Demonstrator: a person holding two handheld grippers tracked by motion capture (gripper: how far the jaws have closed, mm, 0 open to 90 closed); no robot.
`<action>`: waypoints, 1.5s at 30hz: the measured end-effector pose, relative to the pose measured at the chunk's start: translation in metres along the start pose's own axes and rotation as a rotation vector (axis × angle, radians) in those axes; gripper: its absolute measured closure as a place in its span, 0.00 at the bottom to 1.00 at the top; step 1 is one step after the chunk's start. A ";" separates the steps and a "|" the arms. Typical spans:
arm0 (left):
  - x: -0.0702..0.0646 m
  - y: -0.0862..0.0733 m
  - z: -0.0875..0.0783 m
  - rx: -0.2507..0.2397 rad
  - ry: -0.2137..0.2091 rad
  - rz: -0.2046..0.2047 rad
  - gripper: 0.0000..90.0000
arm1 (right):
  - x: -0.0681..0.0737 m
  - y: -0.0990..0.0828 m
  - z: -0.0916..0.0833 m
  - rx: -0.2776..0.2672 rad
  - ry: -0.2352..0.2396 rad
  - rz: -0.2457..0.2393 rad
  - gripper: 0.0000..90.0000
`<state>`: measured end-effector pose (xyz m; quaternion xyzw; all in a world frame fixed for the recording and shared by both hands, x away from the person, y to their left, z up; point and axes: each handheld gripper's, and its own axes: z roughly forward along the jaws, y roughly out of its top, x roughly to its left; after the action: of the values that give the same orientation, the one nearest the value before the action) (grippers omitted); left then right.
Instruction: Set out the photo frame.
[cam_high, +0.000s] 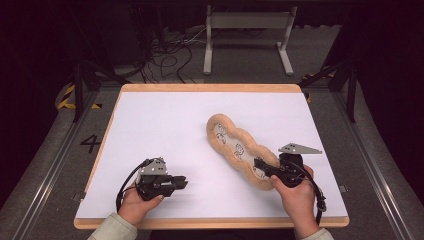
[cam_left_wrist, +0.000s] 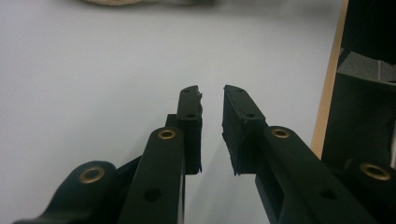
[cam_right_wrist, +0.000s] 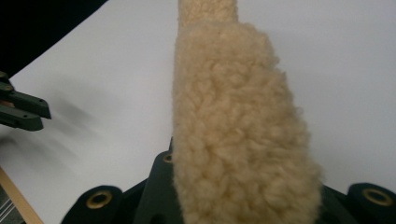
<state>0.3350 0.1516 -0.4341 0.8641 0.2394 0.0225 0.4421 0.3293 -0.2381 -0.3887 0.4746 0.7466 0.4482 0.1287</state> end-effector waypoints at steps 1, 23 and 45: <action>0.000 0.000 0.000 0.000 0.000 0.000 0.86 | 0.000 0.000 0.000 0.000 0.000 0.000 0.86; 0.001 -0.004 -0.006 -0.005 0.015 -0.013 0.87 | 0.017 0.004 0.016 0.052 0.263 -0.296 0.85; 0.003 -0.002 -0.003 -0.002 0.031 -0.018 0.87 | -0.018 0.006 0.021 0.053 0.065 -0.450 0.71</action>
<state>0.3356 0.1565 -0.4343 0.8612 0.2538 0.0321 0.4393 0.3551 -0.2412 -0.3999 0.2846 0.8489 0.4034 0.1889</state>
